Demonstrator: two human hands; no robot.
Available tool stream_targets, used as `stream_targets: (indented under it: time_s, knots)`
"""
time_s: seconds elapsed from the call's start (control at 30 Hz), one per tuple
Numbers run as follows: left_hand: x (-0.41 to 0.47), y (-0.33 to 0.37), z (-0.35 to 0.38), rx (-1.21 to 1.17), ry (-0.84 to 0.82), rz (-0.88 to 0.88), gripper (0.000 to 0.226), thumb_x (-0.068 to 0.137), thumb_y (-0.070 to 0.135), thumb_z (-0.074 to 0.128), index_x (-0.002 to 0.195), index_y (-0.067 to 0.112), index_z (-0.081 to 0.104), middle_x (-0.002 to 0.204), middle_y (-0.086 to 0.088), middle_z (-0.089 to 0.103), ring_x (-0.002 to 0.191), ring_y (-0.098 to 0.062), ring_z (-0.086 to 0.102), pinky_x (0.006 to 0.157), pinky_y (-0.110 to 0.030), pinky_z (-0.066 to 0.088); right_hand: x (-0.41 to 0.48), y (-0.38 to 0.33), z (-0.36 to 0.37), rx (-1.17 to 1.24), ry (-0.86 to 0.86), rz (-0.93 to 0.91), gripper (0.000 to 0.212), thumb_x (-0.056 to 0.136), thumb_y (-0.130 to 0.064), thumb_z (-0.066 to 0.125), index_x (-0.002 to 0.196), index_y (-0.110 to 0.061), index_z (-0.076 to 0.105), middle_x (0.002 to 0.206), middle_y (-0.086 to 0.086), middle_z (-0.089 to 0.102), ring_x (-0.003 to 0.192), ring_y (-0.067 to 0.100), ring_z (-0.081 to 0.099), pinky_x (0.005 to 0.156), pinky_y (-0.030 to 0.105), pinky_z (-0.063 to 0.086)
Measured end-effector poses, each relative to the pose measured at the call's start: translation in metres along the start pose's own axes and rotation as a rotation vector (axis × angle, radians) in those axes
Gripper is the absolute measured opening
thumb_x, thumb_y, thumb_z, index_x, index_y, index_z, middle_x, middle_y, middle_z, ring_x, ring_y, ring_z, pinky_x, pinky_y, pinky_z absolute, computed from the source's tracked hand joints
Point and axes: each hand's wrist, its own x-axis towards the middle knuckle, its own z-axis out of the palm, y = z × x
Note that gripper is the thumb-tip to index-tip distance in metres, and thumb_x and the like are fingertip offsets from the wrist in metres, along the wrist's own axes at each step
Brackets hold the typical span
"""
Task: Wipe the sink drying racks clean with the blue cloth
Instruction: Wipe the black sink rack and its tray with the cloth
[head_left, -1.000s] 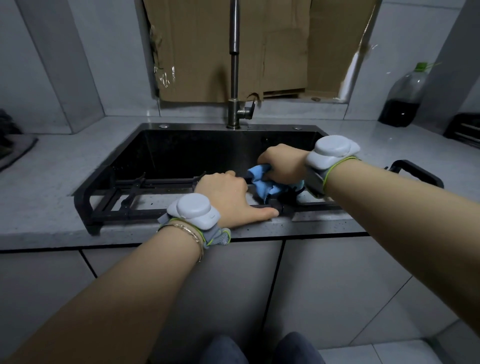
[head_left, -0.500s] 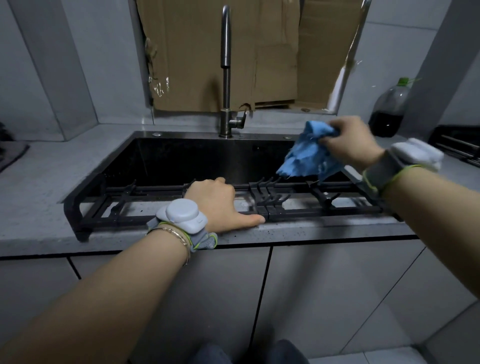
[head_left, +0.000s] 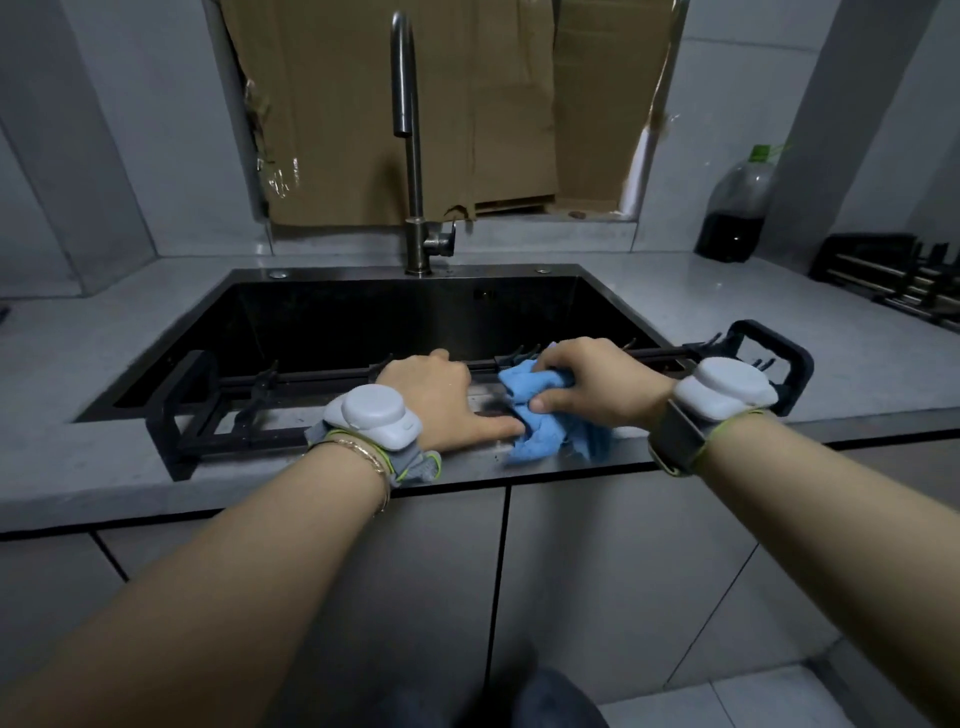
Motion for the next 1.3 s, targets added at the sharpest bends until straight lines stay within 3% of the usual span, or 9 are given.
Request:
stream_targets:
  time_s: [0.13,0.37,0.63,0.83,1.07,1.1,1.17,1.23,1.3]
  knots:
    - [0.002,-0.001,-0.006,0.018,-0.056,0.020,0.065,0.066,0.084,0.048,0.083,0.020,0.053,0.106,-0.002,0.056,0.089,-0.023,0.057,0.067,-0.029,0.038,-0.001,0.010,-0.009,-0.035,-0.055,-0.015,0.030,0.080,-0.023,0.072,0.107,-0.015,0.064,0.104,0.003,0.064,0.096,0.015,0.055,0.078,0.022,0.038]
    - [-0.003,0.004,-0.006,-0.025,-0.011,-0.017,0.048,0.068,0.065,0.056,0.082,0.020,0.054,0.100,-0.003,0.054,0.074,-0.021,0.048,0.062,-0.028,0.035,0.006,-0.009,0.015,-0.073,0.036,-0.068,0.038,0.078,-0.039,0.070,0.103,-0.012,0.059,0.098,0.002,0.055,0.093,0.017,0.051,0.074,0.027,0.035]
    - [-0.005,0.002,-0.005,0.006,-0.033,0.004,0.070,0.068,0.083,0.047,0.094,0.019,0.058,0.108,-0.001,0.055,0.086,-0.021,0.056,0.066,-0.029,0.038,-0.014,0.025,-0.010,-0.067,0.062,-0.036,0.025,0.081,-0.011,0.068,0.106,-0.010,0.065,0.101,0.006,0.062,0.097,0.020,0.055,0.076,0.022,0.034]
    - [-0.006,-0.011,-0.007,-0.068,-0.031,0.080,0.090,0.068,0.081,0.049,0.131,0.020,0.029,0.119,-0.004,0.055,0.104,-0.025,0.057,0.079,-0.036,0.047,-0.016,0.025,-0.036,0.624,0.730,0.230,0.033,0.080,0.010,0.047,0.077,-0.021,0.059,0.080,-0.002,0.061,0.085,0.021,0.059,0.073,0.035,0.051]
    - [-0.017,-0.043,-0.016,-0.038,-0.050,0.012,0.113,0.060,0.089,0.045,0.145,0.018,0.020,0.147,-0.004,0.034,0.136,-0.025,0.031,0.109,-0.046,0.025,-0.007,-0.034,-0.033,0.953,0.564,0.121,0.042,0.082,0.017,0.036,0.087,-0.020,0.055,0.078,-0.003,0.060,0.071,0.014,0.060,0.063,0.024,0.053]
    - [-0.019,-0.047,-0.014,-0.073,-0.081,-0.012,0.116,0.055,0.091,0.042,0.145,0.019,0.021,0.147,-0.004,0.036,0.134,-0.026,0.034,0.107,-0.045,0.028,-0.005,-0.040,-0.025,0.904,0.519,0.098,0.040,0.081,0.016,0.037,0.090,-0.018,0.056,0.083,-0.001,0.061,0.079,0.018,0.061,0.069,0.028,0.054]
    - [-0.024,-0.053,-0.008,-0.171,-0.136,-0.047,0.114,0.050,0.091,0.041,0.139,0.020,0.033,0.139,-0.005,0.044,0.126,-0.026,0.044,0.101,-0.038,0.038,-0.002,-0.044,-0.008,0.446,0.385,-0.003,0.035,0.078,0.009,0.044,0.101,-0.012,0.060,0.098,0.008,0.060,0.096,0.026,0.058,0.082,0.035,0.048]
    - [-0.028,-0.053,0.000,-0.246,-0.125,-0.069,0.097,0.049,0.088,0.042,0.119,0.020,0.051,0.124,-0.003,0.052,0.115,-0.023,0.050,0.091,-0.031,0.043,-0.005,-0.038,0.012,-0.094,0.175,-0.102,0.035,0.078,-0.002,0.049,0.110,-0.011,0.061,0.110,0.012,0.055,0.105,0.030,0.051,0.084,0.034,0.042]
    - [-0.030,-0.051,0.002,-0.245,-0.077,-0.100,0.077,0.052,0.086,0.045,0.094,0.022,0.053,0.111,0.000,0.054,0.104,-0.021,0.053,0.079,-0.028,0.042,-0.010,-0.030,0.025,-0.357,0.106,-0.183,0.038,0.083,-0.010,0.047,0.119,-0.017,0.059,0.119,0.006,0.053,0.113,0.027,0.042,0.088,0.033,0.037]
